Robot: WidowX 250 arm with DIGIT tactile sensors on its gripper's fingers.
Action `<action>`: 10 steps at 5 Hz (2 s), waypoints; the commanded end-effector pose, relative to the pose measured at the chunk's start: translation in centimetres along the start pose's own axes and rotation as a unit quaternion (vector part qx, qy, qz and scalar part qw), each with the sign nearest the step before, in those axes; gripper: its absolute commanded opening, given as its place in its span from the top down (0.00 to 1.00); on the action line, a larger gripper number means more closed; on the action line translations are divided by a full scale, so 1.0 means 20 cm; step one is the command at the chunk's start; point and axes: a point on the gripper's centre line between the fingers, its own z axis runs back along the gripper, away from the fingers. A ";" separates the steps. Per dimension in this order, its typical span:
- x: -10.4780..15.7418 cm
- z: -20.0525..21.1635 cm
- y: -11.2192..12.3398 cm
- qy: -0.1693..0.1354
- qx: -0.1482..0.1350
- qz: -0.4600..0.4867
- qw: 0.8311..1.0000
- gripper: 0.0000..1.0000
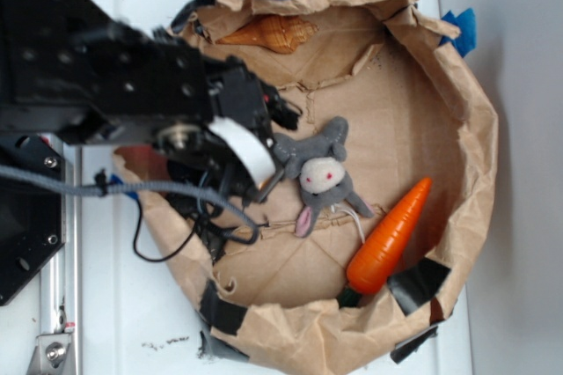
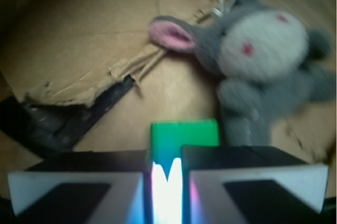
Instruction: Grab the green block.
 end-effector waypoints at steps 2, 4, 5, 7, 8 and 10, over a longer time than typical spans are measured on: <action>0.01 0.27 0.10 -0.046 0.020 0.143 0.988 1.00; -0.01 0.25 0.09 -0.041 0.020 0.144 0.989 1.00; -0.01 0.25 0.08 -0.036 0.020 0.132 0.990 0.00; -0.01 0.25 0.08 -0.037 0.021 0.129 0.991 0.00; -0.01 0.25 0.08 -0.035 0.020 0.128 0.991 0.00; -0.01 0.24 0.08 -0.034 0.020 0.128 0.991 0.00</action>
